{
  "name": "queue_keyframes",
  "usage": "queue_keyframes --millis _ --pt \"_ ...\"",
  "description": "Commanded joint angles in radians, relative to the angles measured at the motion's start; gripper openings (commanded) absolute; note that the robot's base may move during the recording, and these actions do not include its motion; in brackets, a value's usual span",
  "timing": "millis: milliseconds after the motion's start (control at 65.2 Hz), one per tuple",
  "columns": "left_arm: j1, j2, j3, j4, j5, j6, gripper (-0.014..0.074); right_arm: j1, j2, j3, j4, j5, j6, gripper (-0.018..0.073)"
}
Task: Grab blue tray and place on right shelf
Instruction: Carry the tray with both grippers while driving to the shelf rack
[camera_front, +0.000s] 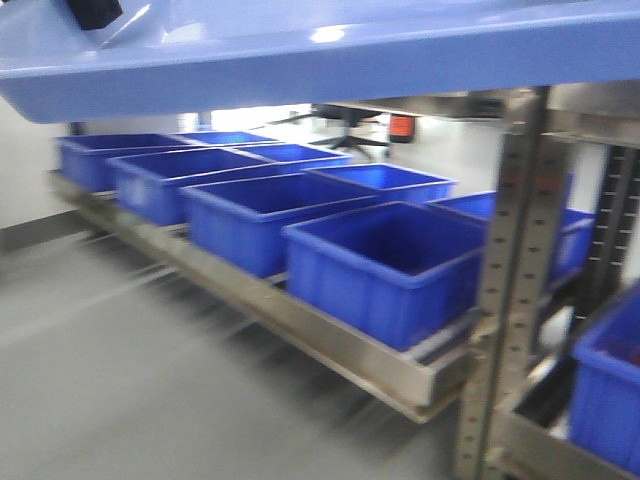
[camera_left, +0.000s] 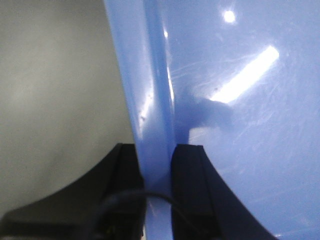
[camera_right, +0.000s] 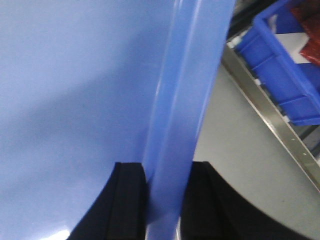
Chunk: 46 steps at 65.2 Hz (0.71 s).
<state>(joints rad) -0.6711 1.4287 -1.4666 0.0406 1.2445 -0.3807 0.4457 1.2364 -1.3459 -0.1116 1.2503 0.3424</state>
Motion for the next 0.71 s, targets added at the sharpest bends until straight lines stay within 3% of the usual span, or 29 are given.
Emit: queue_keyframes --millis 0,690 --pt "-0.017 -0.03 -0.025 -0.031 0.094 0.048 -0.0048 0.007 -0.025 -0.032 0.012 -0.091 -0.03 0.0056" --pt "-0.017 -0.03 -0.025 -0.031 0.094 0.048 -0.0048 0.007 -0.025 -0.032 0.012 -0.092 -0.03 0.0056"
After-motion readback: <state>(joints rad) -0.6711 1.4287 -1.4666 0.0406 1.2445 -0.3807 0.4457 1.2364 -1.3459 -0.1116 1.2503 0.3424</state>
